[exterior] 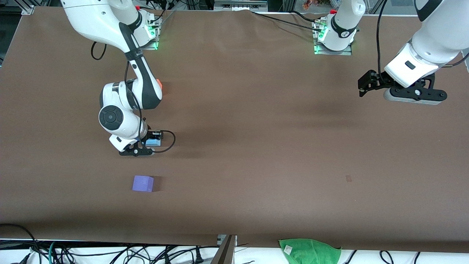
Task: Place blue block between orange and purple blocks
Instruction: 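Carry the cube with the right gripper toward the orange and purple cubes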
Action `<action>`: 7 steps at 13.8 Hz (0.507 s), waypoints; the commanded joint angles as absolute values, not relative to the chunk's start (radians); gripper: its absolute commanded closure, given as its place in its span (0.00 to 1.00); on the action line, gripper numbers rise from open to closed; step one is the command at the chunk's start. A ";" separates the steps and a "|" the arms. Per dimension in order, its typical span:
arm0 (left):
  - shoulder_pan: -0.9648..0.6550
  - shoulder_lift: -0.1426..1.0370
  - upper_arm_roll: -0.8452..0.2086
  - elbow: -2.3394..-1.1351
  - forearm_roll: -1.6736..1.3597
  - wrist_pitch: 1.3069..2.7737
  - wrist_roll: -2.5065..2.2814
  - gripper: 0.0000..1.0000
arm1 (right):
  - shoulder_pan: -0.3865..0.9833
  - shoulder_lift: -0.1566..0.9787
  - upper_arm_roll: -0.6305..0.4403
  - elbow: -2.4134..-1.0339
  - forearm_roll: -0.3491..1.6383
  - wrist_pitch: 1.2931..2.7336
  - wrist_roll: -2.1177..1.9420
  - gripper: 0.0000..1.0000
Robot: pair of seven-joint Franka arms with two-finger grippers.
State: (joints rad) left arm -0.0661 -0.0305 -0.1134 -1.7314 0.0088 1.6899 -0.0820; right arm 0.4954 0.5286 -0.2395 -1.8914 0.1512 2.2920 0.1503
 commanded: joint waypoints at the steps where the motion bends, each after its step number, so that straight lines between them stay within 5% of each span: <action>1: -0.066 -0.026 -0.117 -1.707 0.034 1.651 -0.095 0.00 | 0.466 0.515 -0.235 -1.968 0.173 2.382 0.110 1.00; 4: -0.066 -0.026 -0.115 -1.686 0.032 1.632 -0.095 0.00 | 0.466 0.528 -0.233 -1.968 0.221 2.388 0.107 0.95; 5: -0.067 -0.023 -0.114 -1.672 0.034 1.626 -0.095 0.00 | 0.466 0.534 -0.233 -1.968 0.221 2.399 0.107 0.77; 6: -0.067 -0.020 -0.114 -1.669 0.032 1.621 -0.095 0.00 | 0.466 0.541 -0.232 -1.968 0.221 2.407 0.107 0.23; 7: -0.066 -0.020 -0.114 -1.669 0.032 1.621 -0.095 0.00 | 0.466 0.541 -0.233 -1.967 0.221 2.407 0.107 0.00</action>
